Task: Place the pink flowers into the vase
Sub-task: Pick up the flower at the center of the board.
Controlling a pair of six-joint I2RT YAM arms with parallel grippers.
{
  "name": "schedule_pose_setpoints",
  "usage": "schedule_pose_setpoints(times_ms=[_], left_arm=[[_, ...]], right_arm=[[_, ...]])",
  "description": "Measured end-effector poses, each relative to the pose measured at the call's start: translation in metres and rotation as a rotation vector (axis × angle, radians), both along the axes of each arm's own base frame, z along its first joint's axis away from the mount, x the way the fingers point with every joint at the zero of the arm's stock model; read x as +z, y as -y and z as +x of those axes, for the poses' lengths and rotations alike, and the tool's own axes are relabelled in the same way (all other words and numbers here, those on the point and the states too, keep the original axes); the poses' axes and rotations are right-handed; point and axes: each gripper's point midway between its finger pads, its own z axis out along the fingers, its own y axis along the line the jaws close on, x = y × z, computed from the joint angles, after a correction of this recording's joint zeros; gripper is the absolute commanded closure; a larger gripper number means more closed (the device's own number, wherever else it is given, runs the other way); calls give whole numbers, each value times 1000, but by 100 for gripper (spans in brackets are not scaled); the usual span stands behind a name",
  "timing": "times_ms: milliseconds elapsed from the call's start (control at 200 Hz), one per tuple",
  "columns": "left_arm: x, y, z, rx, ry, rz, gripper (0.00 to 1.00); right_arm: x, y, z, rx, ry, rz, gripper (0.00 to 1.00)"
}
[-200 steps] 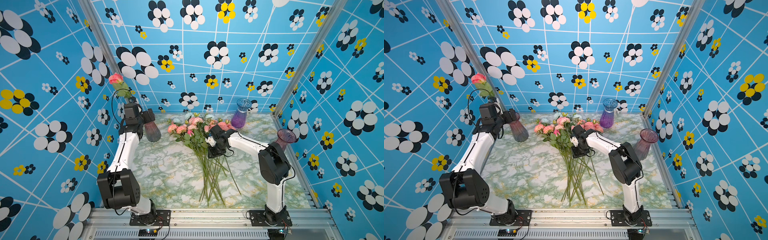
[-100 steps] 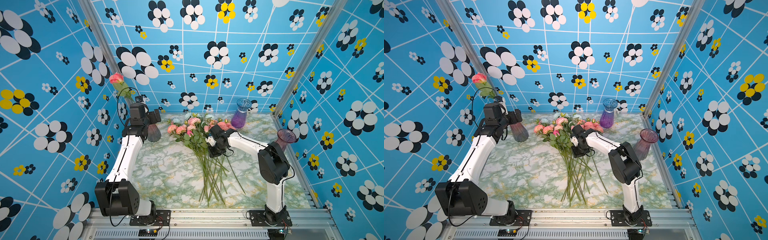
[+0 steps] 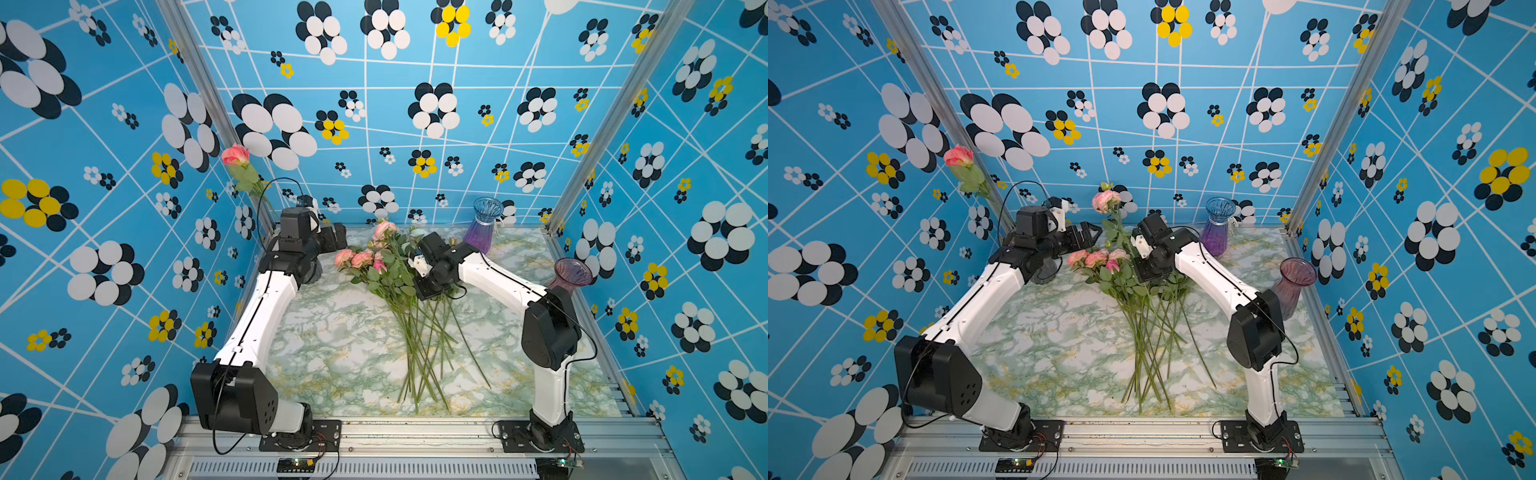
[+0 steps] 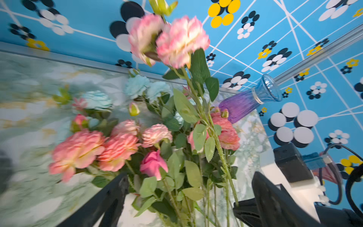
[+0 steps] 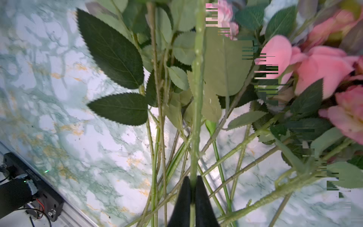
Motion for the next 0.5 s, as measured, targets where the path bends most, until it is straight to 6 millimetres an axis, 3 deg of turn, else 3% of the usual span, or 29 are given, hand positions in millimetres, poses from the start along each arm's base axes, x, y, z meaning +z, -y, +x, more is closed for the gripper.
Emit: schedule_pose_setpoints(times_ms=[235, 380, 500], left_arm=[[-14, 80, 7, -194, -82, -242, 0], [-22, 110, 11, -252, -123, -342, 1], [-26, 128, 16, -283, -142, -410, 1]], right_arm=[[62, -16, 22, 3, 127, 89, 100], [88, -20, 27, 5, 172, 126, 100], [96, -22, 27, 8, 180, 140, 100]])
